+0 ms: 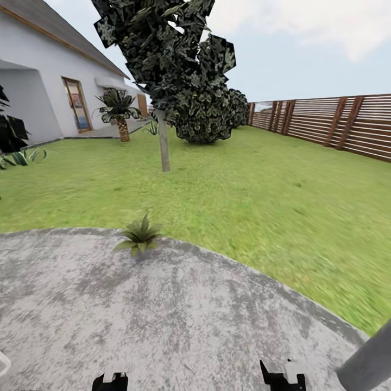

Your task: Pick up the pesticide atomizer in the garden and spray insectifuge to fully cover both potted plants in the garden.

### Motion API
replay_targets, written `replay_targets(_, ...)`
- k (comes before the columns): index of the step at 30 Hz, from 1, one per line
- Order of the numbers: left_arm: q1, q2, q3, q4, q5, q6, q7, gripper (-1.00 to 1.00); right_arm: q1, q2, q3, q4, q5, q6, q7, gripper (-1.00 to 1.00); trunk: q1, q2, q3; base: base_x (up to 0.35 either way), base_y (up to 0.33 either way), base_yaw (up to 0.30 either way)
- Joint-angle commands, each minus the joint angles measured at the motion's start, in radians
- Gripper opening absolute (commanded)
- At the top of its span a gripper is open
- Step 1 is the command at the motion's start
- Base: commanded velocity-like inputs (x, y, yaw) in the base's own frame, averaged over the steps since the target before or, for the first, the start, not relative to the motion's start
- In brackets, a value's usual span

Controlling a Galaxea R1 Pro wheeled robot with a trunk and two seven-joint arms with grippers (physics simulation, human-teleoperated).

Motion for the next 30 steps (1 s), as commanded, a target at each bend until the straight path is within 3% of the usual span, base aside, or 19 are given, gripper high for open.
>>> replay_targets(1, -0.001, -0.001, 0.005, 0.001, -0.005, -0.004, 0.000, -1.00, 0.000, 0.000, 0.008, 0.000, -0.011, -0.002, 0.005, 1.00, 0.000, 0.000, 0.000, 0.175, -0.085, 0.222)
replay_targets(18, -0.001, -0.001, 0.005, 0.001, -0.005, -0.004, 0.000, -1.00, 0.000, -0.001, 0.008, 0.000, -0.009, -0.003, 0.006, 1.00, 0.000, 0.000, 0.001, 0.013, -0.006, 0.022)
replay_targets(30, -0.001, -0.001, 0.005, 0.001, -0.005, -0.004, 0.000, -1.00, 0.000, 0.000, 0.009, 0.000, -0.009, -0.003, 0.005, 1.00, 0.000, 0.000, 0.002, 0.001, 0.000, 0.257)
